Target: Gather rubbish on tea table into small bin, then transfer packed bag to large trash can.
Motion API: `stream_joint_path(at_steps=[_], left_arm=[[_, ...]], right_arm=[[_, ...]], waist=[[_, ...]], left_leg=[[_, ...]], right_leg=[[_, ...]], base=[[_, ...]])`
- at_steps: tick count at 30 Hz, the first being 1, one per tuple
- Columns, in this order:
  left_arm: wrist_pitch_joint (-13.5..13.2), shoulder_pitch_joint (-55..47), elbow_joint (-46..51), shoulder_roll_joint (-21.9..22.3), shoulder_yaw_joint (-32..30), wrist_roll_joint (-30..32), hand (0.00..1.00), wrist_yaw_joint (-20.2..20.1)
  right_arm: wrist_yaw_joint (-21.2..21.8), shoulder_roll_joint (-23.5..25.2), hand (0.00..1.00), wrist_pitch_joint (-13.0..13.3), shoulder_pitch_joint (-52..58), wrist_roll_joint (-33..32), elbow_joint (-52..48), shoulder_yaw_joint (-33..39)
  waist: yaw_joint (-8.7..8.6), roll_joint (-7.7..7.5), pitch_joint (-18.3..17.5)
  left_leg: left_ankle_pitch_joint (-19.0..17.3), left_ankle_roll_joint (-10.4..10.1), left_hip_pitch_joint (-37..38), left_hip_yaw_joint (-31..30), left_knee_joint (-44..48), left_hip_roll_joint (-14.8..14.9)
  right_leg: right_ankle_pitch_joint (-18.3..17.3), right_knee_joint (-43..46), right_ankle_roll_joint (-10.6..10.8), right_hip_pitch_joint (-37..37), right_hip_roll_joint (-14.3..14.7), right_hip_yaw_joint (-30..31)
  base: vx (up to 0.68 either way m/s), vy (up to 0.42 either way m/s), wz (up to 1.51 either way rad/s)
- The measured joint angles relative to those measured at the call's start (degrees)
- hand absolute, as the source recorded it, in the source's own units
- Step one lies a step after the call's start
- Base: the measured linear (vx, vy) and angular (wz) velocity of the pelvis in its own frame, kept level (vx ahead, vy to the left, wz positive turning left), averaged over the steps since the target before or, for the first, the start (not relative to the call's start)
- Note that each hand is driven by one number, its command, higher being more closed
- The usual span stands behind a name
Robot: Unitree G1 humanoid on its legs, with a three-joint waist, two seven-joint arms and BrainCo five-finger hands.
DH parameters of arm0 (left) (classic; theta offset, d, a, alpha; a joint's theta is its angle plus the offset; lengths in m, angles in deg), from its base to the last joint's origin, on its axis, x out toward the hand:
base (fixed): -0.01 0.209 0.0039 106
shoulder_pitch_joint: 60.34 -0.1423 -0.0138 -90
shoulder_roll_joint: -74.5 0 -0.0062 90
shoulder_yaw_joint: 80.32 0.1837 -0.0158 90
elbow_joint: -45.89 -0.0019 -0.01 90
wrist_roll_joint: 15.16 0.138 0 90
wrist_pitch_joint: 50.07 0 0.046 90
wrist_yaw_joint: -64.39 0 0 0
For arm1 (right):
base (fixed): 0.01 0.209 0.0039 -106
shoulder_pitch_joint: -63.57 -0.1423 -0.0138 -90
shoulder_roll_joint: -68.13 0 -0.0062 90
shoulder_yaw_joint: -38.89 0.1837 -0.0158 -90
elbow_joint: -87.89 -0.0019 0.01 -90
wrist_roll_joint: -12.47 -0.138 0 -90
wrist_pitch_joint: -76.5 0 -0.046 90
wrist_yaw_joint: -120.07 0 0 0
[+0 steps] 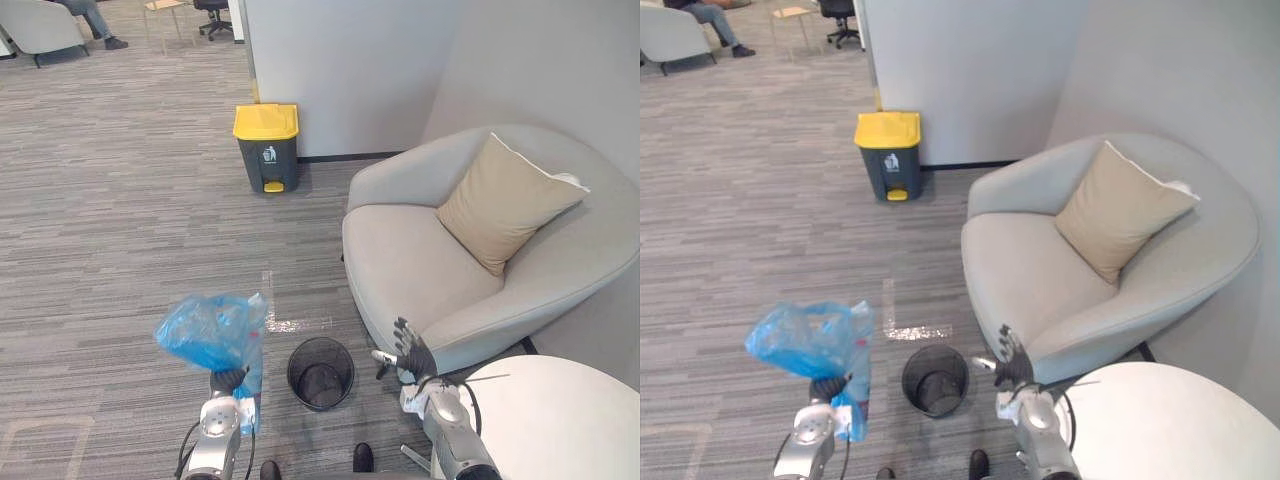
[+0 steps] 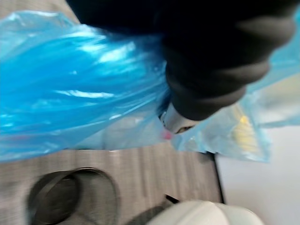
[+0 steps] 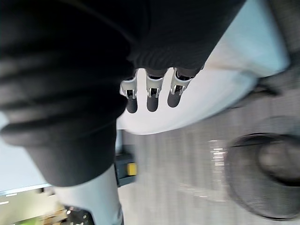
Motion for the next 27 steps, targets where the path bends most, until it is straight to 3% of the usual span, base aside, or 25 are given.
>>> stream_joint_path(at_steps=[12,16,22,23,24,26,27], left_arm=[[0.37,-2.04,-14.02,0.8,-2.41,-0.07,1.0,-2.79],[0.37,-1.97,-14.13,2.51,-4.02,-0.09,1.0,-2.82],[0.31,-0.47,-12.93,3.12,-5.56,-0.24,1.0,-2.81],[0.25,-0.6,-11.5,3.86,-5.84,-0.24,1.0,-2.78],[0.15,-0.25,-11.38,4.22,-6.11,-0.25,1.0,-2.75],[0.18,-0.21,-10.57,4.07,-6.01,-0.16,1.0,-2.72],[0.18,-0.29,-10.41,4.03,-6.01,-0.16,1.0,-2.72]], right_arm=[[-2.86,0.32,0.0,-2.02,-1.53,2.45,14.54,3.94],[-4.35,1.16,0.0,-2.26,-2.58,2.63,14.77,4.97],[-5.82,3.61,0.0,-3.09,-4.0,4.89,13.61,4.86],[-5.96,4.01,0.0,-3.26,-4.13,4.91,12.94,4.84],[-6.14,4.3,0.0,-3.47,-4.18,4.93,12.3,4.79],[-6.37,5.63,0.0,-3.6,-3.79,4.94,11.73,4.79],[-6.4,5.77,0.0,-3.59,-3.79,4.93,11.72,4.8]], waist=[[0.97,0.3,1.53],[1.41,0.3,4.54],[2.23,-0.2,5.67],[2.72,0.07,5.83],[3.01,0.22,6.03],[3.11,-0.41,5.7],[3.1,-0.65,5.63]], left_leg=[[-1.67,0.82,2.15,0.76,1.48,-1.21],[-5.93,1.52,0.68,2.53,8.91,-1.08],[-12.31,3.87,-6.48,6.74,21.98,0.64],[-12.69,4.74,-7.48,8.03,22.26,1.8],[-12.97,5.21,-7.64,8.09,22.34,2.12],[-12.85,5.19,-7.32,6.71,23.36,1.61],[-12.79,5.15,-7.36,6.55,23.59,1.48]], right_leg=[[-0.81,0.62,1.07,2.16,-1.33,0.79],[-1.77,3.72,1.88,1.22,-2.33,2.97],[-1.3,8.61,3.52,-4.21,-3.16,6.21],[-2.13,10.16,4.98,-5.07,-3.2,5.87],[-5.32,18.48,4.16,-7.32,-3.61,3.47],[-14.7,36.79,4.95,-7.99,-4.96,1.29],[-15.22,37.48,5.2,-7.67,-5.0,1.31]], base=[[0.01,0.014,-0.03],[-0.04,0.06,-0.26],[-0.07,0.081,-0.33],[-0.12,0.102,-0.29],[-0.1,0.111,-0.09],[0.0,0.029,0.2],[0.02,-0.074,0.41]])
